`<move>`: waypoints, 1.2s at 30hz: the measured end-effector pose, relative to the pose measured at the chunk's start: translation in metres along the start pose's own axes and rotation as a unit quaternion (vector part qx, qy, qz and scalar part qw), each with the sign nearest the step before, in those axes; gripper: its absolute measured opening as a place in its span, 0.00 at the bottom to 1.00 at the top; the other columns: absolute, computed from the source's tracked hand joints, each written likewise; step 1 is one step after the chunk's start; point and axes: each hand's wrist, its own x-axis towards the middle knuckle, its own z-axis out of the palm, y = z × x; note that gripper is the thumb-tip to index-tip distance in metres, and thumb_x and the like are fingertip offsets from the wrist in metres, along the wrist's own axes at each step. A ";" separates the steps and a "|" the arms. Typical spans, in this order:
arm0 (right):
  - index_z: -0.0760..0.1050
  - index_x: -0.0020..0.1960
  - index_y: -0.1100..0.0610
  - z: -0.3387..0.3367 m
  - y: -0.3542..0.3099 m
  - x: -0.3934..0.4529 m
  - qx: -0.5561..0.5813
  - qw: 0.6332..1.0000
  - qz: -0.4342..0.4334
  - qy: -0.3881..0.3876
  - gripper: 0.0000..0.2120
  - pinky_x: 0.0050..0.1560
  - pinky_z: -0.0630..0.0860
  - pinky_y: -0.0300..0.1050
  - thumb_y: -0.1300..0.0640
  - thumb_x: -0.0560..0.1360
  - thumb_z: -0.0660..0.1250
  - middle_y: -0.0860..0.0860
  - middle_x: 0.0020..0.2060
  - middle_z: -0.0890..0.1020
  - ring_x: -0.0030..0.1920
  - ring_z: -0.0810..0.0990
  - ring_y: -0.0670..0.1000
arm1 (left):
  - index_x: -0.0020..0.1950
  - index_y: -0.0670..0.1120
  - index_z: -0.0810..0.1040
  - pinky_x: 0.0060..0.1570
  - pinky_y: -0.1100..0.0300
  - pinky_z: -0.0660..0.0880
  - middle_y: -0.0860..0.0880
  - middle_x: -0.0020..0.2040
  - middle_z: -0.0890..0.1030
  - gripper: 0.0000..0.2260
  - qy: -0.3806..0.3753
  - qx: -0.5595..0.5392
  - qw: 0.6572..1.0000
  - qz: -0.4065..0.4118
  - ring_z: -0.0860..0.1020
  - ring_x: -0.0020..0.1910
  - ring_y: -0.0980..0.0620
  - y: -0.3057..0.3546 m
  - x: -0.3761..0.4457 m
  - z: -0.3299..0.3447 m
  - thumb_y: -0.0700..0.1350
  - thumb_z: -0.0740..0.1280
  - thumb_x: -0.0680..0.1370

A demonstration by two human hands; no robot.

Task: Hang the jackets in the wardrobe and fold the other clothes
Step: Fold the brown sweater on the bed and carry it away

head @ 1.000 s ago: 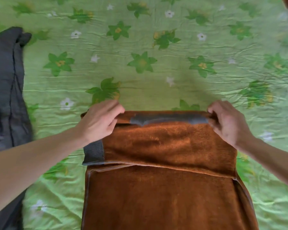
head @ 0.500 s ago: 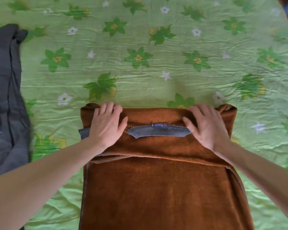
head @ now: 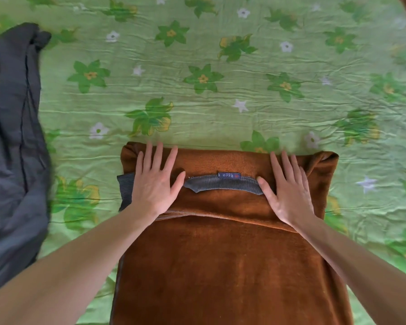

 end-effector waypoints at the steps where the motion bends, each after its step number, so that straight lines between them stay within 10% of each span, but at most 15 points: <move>1: 0.46 0.85 0.47 0.000 0.001 -0.012 -0.004 1.000 -0.016 0.013 0.35 0.83 0.49 0.58 0.32 0.84 0.43 0.51 0.85 0.48 0.84 0.43 0.54 | 0.85 0.48 0.57 0.81 0.37 0.55 0.38 0.84 0.58 0.31 0.009 -0.007 1.000 0.013 0.54 0.84 0.37 0.001 -0.012 0.000 0.62 0.50 0.85; 16: 0.54 0.85 0.49 0.035 0.019 -0.269 -0.055 0.994 -0.090 -0.023 0.30 0.80 0.54 0.58 0.40 0.86 0.49 0.49 0.84 0.53 0.84 0.52 0.54 | 0.86 0.52 0.54 0.80 0.39 0.58 0.46 0.86 0.51 0.29 -0.061 0.007 0.976 0.210 0.52 0.85 0.43 0.002 -0.240 0.025 0.58 0.55 0.87; 24: 0.56 0.84 0.51 0.056 0.027 -0.370 -0.047 0.999 0.015 -0.019 0.31 0.80 0.56 0.59 0.40 0.85 0.48 0.51 0.84 0.55 0.84 0.53 0.54 | 0.86 0.47 0.56 0.80 0.39 0.59 0.44 0.86 0.52 0.29 -0.083 0.040 0.962 0.257 0.54 0.84 0.43 -0.006 -0.307 0.021 0.57 0.54 0.87; 30: 0.61 0.82 0.56 0.056 0.048 -0.422 -0.029 0.998 -0.052 -0.007 0.30 0.79 0.60 0.61 0.43 0.84 0.54 0.55 0.82 0.61 0.82 0.59 0.57 | 0.84 0.41 0.60 0.77 0.41 0.66 0.40 0.84 0.60 0.32 -0.100 0.077 0.939 0.321 0.66 0.80 0.42 0.003 -0.386 0.022 0.59 0.56 0.86; 36: 0.60 0.83 0.56 0.051 0.088 -0.478 -0.068 0.981 -0.169 -0.067 0.33 0.78 0.61 0.62 0.40 0.83 0.54 0.54 0.83 0.57 0.83 0.57 0.57 | 0.85 0.42 0.57 0.80 0.39 0.59 0.38 0.85 0.53 0.39 -0.130 0.071 0.939 0.311 0.57 0.83 0.39 -0.005 -0.441 0.014 0.65 0.59 0.82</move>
